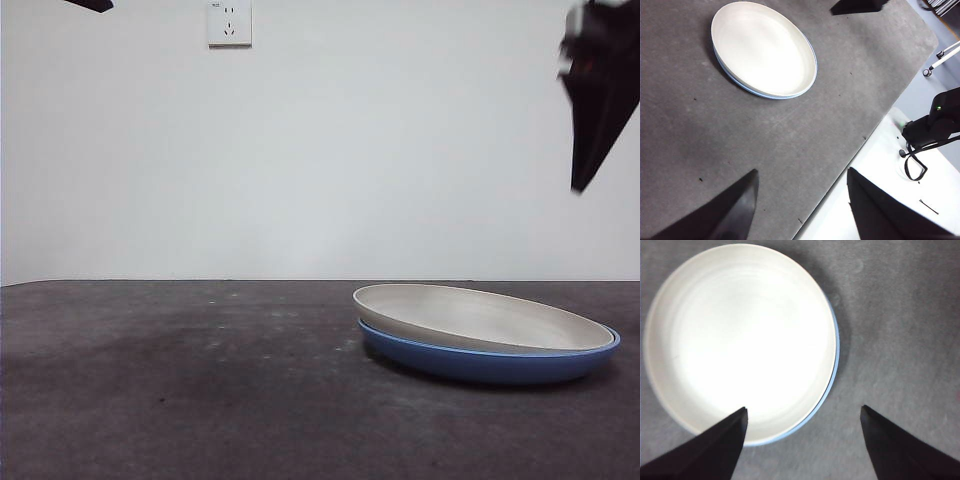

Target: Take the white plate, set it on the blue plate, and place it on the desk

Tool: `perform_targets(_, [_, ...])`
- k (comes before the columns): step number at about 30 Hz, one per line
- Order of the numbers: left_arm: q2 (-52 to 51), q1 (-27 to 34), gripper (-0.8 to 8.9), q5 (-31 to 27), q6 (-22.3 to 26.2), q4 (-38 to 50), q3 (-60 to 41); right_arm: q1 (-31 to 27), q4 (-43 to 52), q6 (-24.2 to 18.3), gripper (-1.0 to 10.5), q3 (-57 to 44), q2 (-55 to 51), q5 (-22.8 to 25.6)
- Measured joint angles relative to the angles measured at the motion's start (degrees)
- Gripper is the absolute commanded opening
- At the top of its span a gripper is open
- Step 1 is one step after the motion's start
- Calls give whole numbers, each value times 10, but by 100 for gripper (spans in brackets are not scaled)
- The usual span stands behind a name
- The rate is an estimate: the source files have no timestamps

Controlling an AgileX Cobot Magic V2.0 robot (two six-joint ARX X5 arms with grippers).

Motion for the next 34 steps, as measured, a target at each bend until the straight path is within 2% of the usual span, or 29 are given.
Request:
perform_targets(11, [0,0,280,0,0,0,0,-13,129,0,361,-58,93,-14])
perform_targets(19, [0,0,280,0,0,0,0,-12,181,0,359,-61,151,-30])
perform_targets(28, [0,0,280,0,0,0,0,-12,201,1,161,-61,174,-30])
perform_targets(34, [0,0,280,0,0,0,0,-12,203,1,96,-61,183,-30])
